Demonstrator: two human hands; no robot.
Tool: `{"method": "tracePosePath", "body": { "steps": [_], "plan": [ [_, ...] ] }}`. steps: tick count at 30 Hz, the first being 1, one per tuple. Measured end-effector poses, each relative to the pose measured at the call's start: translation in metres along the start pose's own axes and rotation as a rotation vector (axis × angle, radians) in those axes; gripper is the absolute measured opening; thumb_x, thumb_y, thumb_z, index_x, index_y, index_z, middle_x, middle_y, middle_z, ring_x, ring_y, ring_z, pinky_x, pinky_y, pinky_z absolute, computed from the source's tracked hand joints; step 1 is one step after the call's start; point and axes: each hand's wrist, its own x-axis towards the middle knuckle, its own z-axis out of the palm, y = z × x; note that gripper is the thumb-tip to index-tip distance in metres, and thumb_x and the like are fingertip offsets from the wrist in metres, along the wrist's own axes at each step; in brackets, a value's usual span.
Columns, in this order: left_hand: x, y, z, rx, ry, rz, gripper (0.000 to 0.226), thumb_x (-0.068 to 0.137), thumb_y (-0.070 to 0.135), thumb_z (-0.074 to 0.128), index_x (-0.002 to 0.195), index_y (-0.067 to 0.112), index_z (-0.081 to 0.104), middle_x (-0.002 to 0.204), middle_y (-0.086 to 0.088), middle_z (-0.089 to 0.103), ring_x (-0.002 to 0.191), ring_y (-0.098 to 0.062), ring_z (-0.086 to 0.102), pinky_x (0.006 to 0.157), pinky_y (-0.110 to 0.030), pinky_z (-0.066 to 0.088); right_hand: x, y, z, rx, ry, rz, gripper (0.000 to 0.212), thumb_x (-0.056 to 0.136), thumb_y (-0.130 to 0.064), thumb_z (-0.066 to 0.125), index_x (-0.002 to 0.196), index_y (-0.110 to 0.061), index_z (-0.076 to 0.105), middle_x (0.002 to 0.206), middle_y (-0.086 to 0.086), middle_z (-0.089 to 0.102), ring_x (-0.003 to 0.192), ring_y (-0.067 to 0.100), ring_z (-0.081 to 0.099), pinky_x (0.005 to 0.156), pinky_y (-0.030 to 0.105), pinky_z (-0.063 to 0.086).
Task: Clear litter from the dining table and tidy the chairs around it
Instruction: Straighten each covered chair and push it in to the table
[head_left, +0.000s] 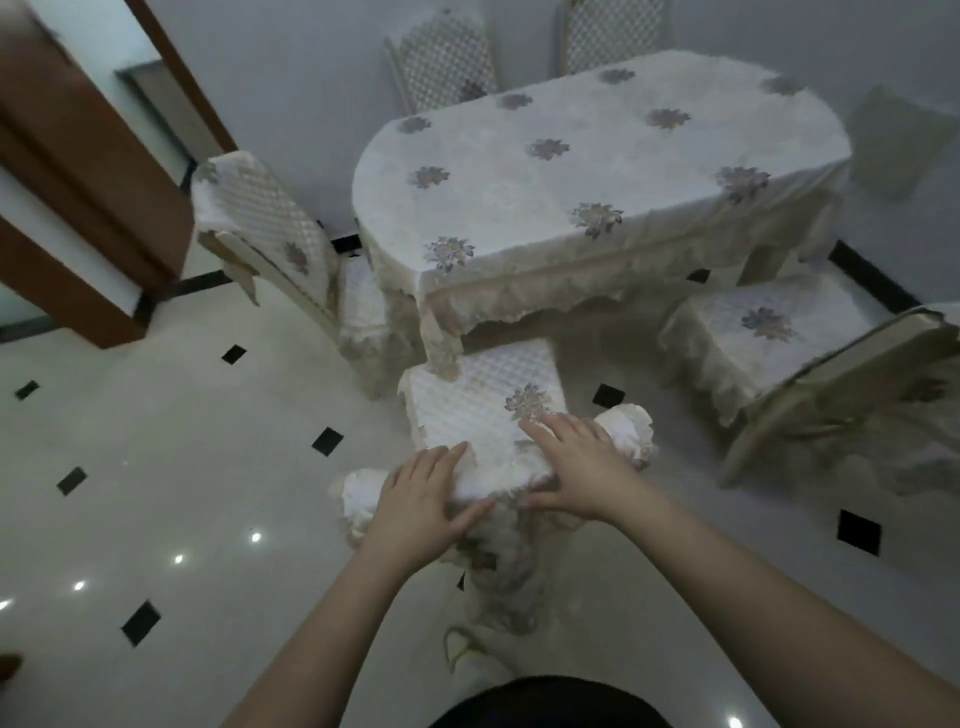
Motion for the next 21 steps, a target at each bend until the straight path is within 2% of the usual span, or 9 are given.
{"method": "tracePosePath", "body": {
  "steps": [3, 6, 10, 14, 17, 21],
  "plan": [
    [-0.004, 0.002, 0.014, -0.003, 0.025, -0.001, 0.085, 0.075, 0.086, 0.030, 0.140, 0.032, 0.038, 0.134, 0.007, 0.050, 0.122, -0.017, 0.044, 0.106, -0.038, 0.030, 0.011, -0.003, 0.012, -0.033, -0.049, -0.031, 0.095, 0.069, -0.081, 0.051, 0.148, -0.034, 0.025, 0.151, -0.003, 0.032, 0.139, 0.022, 0.025, 0.116, 0.046, 0.011],
    [-0.002, 0.004, 0.023, -0.006, 0.122, -0.016, 0.074, 0.071, 0.083, 0.043, 0.124, 0.032, 0.053, 0.114, 0.007, 0.060, 0.107, -0.019, 0.053, 0.099, -0.041, 0.036, 0.016, -0.002, 0.019, -0.066, 0.026, -0.026, 0.084, 0.066, -0.084, 0.046, 0.136, -0.037, 0.043, 0.134, -0.006, 0.050, 0.126, 0.020, 0.040, 0.111, 0.044, 0.019],
    [0.001, 0.004, 0.030, 0.016, 0.171, -0.046, 0.068, 0.063, 0.077, 0.054, 0.115, 0.032, 0.057, 0.105, 0.007, 0.062, 0.099, -0.020, 0.055, 0.095, -0.039, 0.037, 0.018, -0.002, 0.027, -0.139, 0.122, -0.003, 0.067, 0.067, -0.075, 0.050, 0.119, -0.034, 0.056, 0.114, -0.006, 0.062, 0.111, 0.020, 0.053, 0.103, 0.040, 0.027],
    [0.006, 0.001, 0.036, 0.057, 0.199, -0.039, 0.062, 0.058, 0.068, 0.064, 0.107, 0.030, 0.060, 0.094, 0.006, 0.064, 0.089, -0.021, 0.058, 0.088, -0.040, 0.042, 0.020, -0.001, 0.034, -0.174, 0.182, 0.026, 0.052, 0.067, -0.061, 0.064, 0.111, -0.032, 0.062, 0.100, -0.004, 0.066, 0.100, 0.021, 0.059, 0.099, 0.038, 0.030],
    [0.009, -0.003, 0.042, 0.083, 0.248, -0.014, 0.055, 0.054, 0.050, 0.081, 0.099, 0.025, 0.064, 0.084, 0.005, 0.064, 0.079, -0.023, 0.061, 0.079, -0.038, 0.043, 0.022, 0.004, 0.035, -0.182, 0.172, 0.012, 0.049, 0.068, -0.056, 0.068, 0.110, -0.031, 0.062, 0.098, -0.005, 0.066, 0.097, 0.021, 0.060, 0.097, 0.036, 0.031],
    [0.017, -0.010, 0.048, 0.104, 0.286, 0.037, 0.050, 0.055, 0.046, 0.084, 0.095, 0.023, 0.064, 0.077, 0.006, 0.063, 0.071, -0.019, 0.060, 0.072, -0.033, 0.040, 0.027, 0.014, 0.027, -0.170, 0.103, -0.014, 0.043, 0.070, -0.054, 0.066, 0.107, -0.032, 0.060, 0.096, -0.008, 0.065, 0.095, 0.019, 0.060, 0.090, 0.031, 0.031]
  ]
}}
